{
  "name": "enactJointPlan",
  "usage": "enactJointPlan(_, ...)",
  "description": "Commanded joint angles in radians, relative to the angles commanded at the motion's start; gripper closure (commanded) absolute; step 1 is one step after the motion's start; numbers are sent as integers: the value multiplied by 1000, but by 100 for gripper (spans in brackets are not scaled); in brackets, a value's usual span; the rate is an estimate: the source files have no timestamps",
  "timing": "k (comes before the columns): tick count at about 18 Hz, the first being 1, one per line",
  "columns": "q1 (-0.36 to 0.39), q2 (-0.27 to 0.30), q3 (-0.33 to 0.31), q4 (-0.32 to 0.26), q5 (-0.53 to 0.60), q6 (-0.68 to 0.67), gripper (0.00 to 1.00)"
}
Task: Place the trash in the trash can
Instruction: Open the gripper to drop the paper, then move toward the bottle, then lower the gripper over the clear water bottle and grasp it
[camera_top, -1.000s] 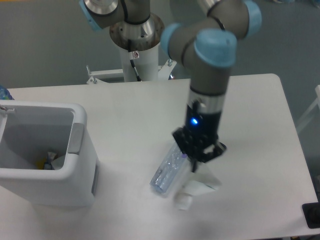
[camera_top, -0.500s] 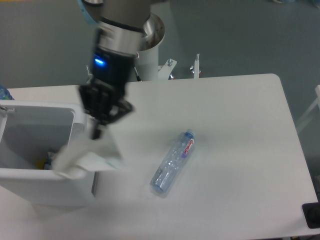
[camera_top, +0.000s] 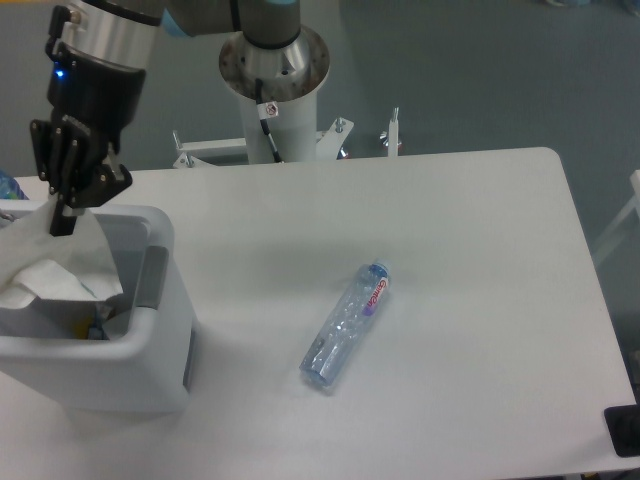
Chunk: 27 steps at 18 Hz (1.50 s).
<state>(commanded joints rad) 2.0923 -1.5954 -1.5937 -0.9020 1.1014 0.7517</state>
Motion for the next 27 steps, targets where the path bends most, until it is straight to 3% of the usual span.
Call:
enactJointPlan(7, 12, -9, -3, -2, 6, -12, 0)
enactJointPlan(11, 142, -21, 24, -3, -3, -87, 0)
enactJointPlan(16, 294, -138, 57, -17, 5, -75, 0)
enactJointPlan(21, 391, -244, 96, -130, 11, 40, 0)
enactJointPlan(27, 371, -376, 149, -261, 187, 92, 0)
